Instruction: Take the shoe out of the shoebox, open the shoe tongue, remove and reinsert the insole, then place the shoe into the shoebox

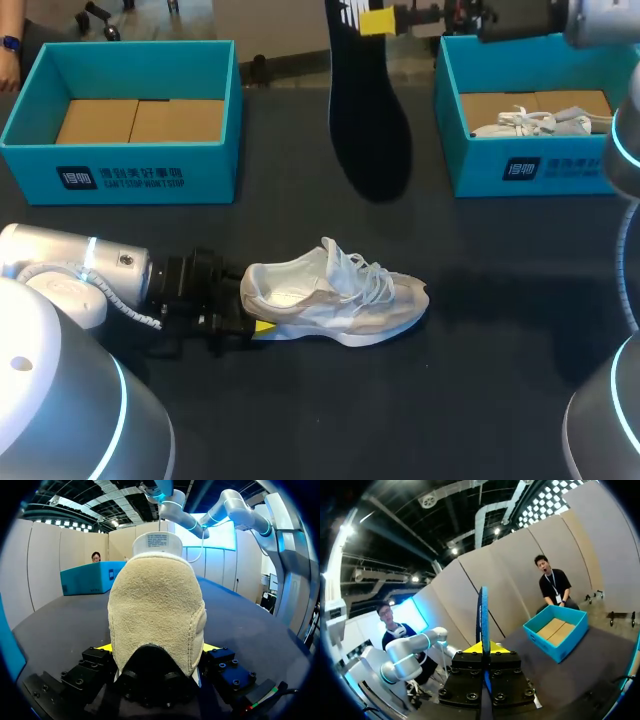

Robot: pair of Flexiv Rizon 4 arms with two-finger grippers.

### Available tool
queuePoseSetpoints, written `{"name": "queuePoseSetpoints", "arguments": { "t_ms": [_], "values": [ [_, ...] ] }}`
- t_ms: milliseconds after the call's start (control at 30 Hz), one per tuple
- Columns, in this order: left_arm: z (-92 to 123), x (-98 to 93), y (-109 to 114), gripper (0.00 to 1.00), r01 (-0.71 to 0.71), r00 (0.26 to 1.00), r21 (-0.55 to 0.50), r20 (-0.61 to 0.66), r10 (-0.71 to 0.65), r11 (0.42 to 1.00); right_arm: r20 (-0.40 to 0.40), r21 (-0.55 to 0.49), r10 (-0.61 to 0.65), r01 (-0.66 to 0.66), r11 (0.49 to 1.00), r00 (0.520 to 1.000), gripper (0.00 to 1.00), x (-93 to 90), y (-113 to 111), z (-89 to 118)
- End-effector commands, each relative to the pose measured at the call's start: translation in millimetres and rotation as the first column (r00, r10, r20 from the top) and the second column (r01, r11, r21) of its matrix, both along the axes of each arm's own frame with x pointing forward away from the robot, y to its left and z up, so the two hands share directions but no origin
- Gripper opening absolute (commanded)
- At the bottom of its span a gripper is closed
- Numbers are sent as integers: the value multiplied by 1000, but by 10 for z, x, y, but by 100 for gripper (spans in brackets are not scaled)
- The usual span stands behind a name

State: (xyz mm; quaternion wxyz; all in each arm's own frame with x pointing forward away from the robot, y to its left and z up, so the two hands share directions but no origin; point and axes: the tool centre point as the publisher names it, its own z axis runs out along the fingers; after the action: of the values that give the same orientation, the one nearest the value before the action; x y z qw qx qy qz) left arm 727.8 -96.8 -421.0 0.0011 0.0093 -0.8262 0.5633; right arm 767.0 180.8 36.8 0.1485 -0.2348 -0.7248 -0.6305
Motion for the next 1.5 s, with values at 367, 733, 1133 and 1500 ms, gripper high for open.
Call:
{"name": "queuePoseSetpoints", "arguments": {
  "t_ms": [367, 733, 1133, 1500],
  "values": [
    [-38, 14, -15, 0, 2, 1000, 3, 0, -2, 1000, -135, 4, -40, 41, 999, 990, 0, -620, 9, 245],
    [-38, 14, -15, 0, 2, 1000, 3, 0, -2, 1000, -174, -9, -68, 67, 998, 982, 0, -1047, -92, 243],
    [-38, 14, -15, 0, 2, 1000, 3, 0, -2, 1000, -207, 14, -89, 94, 995, 974, 0, -1303, -126, 80],
    [-38, 14, -15, 0, 2, 1000, 3, 0, -2, 1000, -234, -7, -100, 102, 995, 967, 0, -1405, -105, -66]
  ]
}}
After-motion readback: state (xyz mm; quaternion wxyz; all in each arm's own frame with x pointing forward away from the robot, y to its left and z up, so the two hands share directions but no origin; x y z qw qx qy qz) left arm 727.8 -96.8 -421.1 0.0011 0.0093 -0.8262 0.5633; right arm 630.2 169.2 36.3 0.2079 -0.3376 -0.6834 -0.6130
